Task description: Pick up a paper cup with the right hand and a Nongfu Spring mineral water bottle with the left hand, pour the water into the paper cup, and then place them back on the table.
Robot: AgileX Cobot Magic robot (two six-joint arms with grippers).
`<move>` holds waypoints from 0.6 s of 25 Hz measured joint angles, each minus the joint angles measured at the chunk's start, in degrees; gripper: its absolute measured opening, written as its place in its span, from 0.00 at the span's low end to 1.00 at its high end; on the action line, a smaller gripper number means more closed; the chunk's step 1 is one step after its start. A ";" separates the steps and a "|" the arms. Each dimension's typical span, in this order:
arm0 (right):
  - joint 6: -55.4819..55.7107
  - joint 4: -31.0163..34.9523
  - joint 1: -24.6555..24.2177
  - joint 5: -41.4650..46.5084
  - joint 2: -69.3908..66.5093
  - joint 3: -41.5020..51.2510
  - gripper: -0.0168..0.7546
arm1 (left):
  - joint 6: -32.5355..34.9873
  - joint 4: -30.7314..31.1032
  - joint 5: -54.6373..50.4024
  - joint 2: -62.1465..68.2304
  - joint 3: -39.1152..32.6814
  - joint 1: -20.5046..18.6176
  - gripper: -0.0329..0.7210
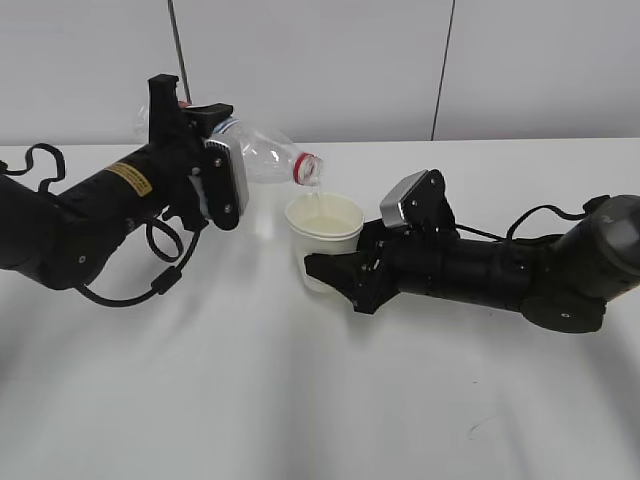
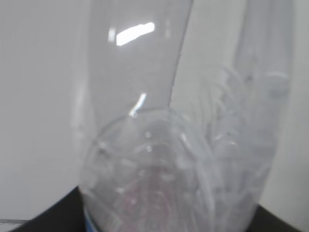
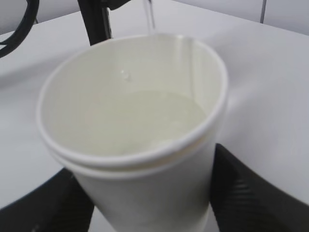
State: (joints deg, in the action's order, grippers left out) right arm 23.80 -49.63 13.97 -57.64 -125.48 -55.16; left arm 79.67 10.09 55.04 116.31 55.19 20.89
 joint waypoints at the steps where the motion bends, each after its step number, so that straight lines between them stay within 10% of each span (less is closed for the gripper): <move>1: -0.17 0.10 0.00 0.00 0.00 0.00 0.66 | -0.48 0.00 0.00 0.00 0.00 0.26 0.48; 15: -1.07 4.09 0.00 -0.42 0.00 0.00 0.66 | -26.30 -8.15 0.00 0.00 0.00 0.64 0.48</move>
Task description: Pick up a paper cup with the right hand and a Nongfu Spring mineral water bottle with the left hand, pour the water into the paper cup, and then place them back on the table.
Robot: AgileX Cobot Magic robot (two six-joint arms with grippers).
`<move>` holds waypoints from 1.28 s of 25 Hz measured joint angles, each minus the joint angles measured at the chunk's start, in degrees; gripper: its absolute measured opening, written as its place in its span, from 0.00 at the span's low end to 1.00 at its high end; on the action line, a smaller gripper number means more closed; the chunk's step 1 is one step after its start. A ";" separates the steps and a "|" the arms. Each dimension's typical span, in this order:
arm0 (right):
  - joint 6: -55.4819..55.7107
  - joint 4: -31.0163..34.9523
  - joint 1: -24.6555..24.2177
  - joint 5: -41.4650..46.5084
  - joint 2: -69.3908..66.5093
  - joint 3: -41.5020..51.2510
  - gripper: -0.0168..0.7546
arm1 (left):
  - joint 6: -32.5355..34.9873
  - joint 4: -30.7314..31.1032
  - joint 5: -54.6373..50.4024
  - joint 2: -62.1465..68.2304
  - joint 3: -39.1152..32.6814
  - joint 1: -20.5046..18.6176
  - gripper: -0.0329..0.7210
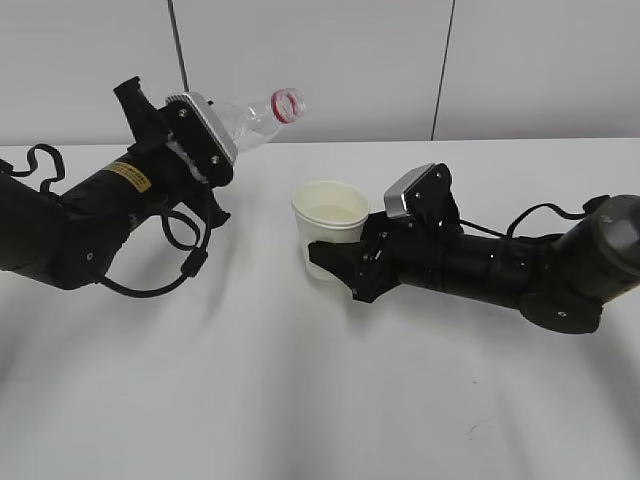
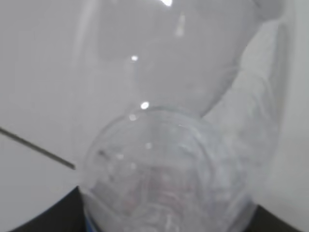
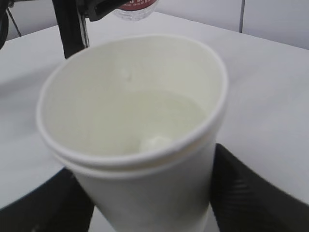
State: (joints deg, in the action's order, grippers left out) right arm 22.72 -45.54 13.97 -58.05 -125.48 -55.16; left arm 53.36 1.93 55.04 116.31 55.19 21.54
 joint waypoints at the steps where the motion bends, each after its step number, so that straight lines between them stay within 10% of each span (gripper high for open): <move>1: 0.00 0.14 0.00 0.00 0.00 0.00 0.66 | -2.98 -1.33 -0.05 0.00 -0.06 0.00 0.48; 17: -2.59 6.66 0.00 0.00 0.00 0.00 0.66 | -53.69 -5.31 0.01 1.35 -1.62 0.00 0.48; 32: -10.61 23.73 -0.10 0.00 0.00 0.00 0.66 | -56.26 -5.06 0.41 3.96 -1.62 0.00 0.48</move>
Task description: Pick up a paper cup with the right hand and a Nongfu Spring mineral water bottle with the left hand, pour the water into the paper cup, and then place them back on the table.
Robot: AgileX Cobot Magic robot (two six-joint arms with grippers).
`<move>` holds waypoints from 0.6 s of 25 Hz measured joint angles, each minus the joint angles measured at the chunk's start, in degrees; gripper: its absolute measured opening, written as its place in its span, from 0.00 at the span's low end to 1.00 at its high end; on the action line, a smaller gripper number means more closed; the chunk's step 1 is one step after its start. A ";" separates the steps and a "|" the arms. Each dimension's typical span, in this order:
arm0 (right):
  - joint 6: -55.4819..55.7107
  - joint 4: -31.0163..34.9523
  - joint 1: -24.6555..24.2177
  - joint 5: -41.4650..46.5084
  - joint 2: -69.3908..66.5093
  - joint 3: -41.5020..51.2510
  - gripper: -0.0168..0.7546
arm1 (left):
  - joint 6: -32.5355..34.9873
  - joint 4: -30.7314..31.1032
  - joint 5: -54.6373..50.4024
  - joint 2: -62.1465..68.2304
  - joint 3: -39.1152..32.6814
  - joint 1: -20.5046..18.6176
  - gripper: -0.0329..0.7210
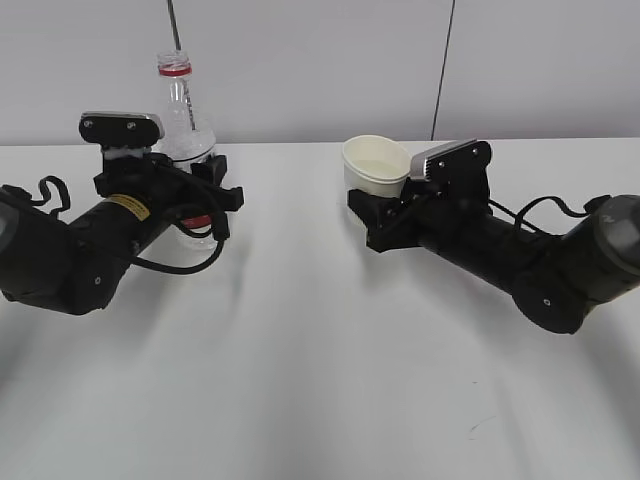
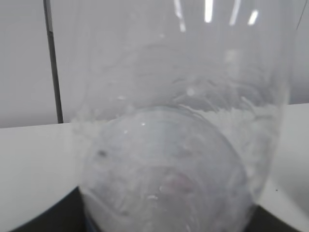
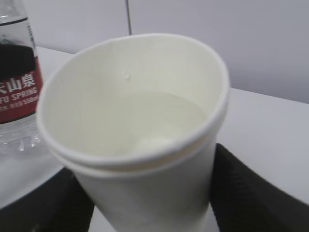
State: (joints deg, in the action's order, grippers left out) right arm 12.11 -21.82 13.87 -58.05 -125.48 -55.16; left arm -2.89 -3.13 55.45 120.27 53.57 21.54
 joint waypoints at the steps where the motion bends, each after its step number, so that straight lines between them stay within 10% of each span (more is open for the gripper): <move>1: -0.70 1.31 -0.11 0.00 0.00 0.00 0.66 | 0.05 0.06 0.00 0.00 0.00 0.00 0.48; 15: -4.71 10.64 -0.21 -0.87 -5.01 0.00 0.66 | 0.81 0.40 0.00 0.00 0.00 0.00 0.48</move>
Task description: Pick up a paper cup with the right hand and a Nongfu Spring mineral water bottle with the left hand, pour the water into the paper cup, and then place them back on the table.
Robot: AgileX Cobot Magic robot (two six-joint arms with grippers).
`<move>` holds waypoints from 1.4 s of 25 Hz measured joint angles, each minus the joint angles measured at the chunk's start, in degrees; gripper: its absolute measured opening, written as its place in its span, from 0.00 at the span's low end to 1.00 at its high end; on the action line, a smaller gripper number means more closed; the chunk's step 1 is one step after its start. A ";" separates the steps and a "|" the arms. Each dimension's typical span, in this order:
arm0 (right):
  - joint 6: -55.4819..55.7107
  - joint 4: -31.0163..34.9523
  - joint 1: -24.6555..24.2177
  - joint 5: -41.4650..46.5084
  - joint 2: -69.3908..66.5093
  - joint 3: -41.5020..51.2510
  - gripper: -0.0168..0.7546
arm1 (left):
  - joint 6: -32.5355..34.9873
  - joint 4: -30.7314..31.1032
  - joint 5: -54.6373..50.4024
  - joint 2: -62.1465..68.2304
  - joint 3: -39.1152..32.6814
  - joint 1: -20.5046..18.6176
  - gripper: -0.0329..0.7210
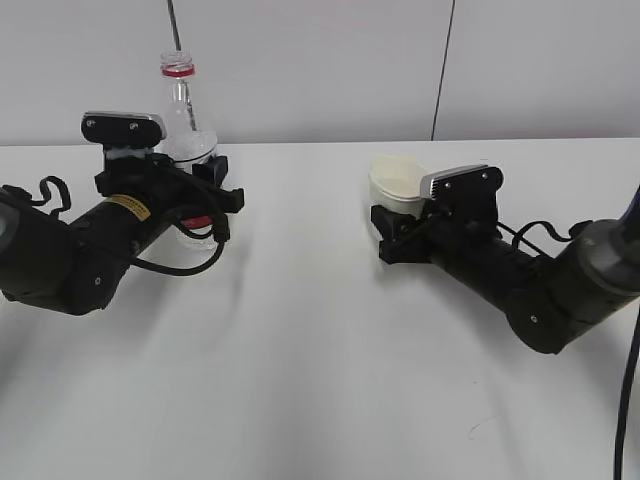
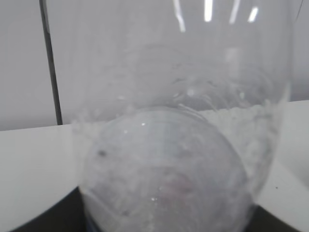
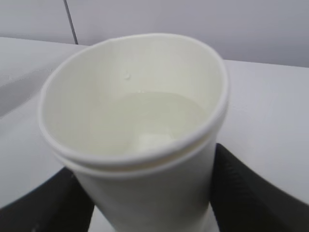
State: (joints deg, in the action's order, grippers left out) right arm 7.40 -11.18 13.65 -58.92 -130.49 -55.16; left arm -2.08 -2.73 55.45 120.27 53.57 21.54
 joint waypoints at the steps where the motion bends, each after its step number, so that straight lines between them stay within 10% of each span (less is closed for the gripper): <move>1: 0.00 0.00 0.00 -0.23 -0.29 0.00 0.66 | 0.00 -0.03 0.00 0.00 0.00 0.00 0.48; 26: -0.04 0.51 0.00 -4.98 -3.75 0.00 0.66 | 0.05 0.04 0.00 0.00 0.00 0.00 0.48; 35: 1.92 0.51 0.00 -5.12 -3.86 -0.10 0.84 | 0.05 0.21 0.00 0.00 0.00 0.00 0.48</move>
State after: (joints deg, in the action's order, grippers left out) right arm 9.31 -10.67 13.65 -64.04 -134.35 -55.26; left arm -2.03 -2.51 55.45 120.27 53.57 21.54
